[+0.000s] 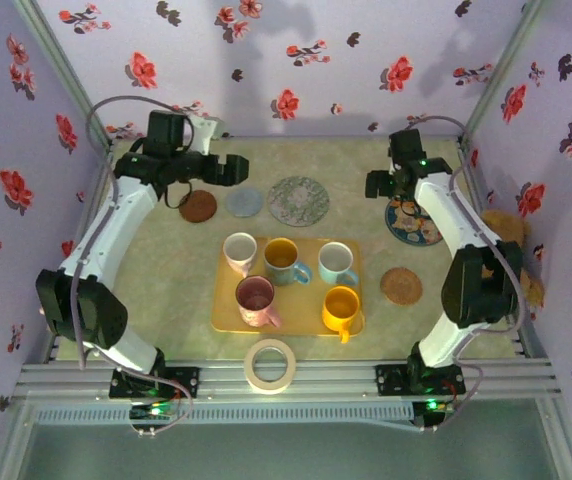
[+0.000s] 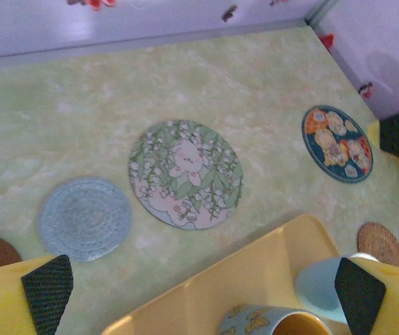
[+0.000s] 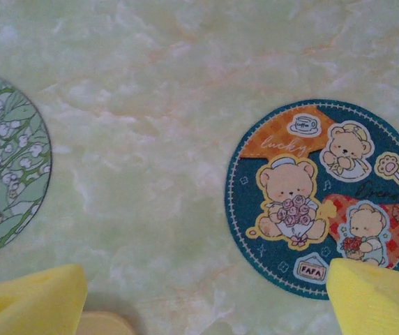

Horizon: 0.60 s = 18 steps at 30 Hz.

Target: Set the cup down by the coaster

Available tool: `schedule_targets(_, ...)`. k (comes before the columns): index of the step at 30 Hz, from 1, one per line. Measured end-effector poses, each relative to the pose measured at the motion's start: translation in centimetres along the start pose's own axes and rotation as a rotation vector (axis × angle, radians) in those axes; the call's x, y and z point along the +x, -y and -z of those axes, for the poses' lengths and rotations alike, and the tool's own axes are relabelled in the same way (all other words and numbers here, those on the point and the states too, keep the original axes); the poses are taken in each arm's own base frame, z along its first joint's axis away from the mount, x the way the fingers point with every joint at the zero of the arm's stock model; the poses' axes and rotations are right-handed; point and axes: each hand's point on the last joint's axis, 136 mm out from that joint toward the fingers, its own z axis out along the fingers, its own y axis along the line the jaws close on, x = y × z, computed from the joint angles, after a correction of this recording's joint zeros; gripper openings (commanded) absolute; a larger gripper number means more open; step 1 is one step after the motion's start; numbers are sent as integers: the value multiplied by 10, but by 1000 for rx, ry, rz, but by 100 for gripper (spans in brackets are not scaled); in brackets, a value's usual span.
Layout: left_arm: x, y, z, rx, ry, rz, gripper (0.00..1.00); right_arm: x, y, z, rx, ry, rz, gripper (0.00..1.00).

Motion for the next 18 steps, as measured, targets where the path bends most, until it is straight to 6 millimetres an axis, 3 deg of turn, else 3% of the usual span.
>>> schedule_targets(7,36,27,-25,74,-82,-91,100,1,19,-36,17,-83,-51,81)
schedule_targets(13,36,49,-27,123,-68,-174,100,14,25,-74,16,-186,-69,79)
schedule_targets(18,41,54,-34,143,-45,-216,99,22,25,-98,29,-242,-65,78)
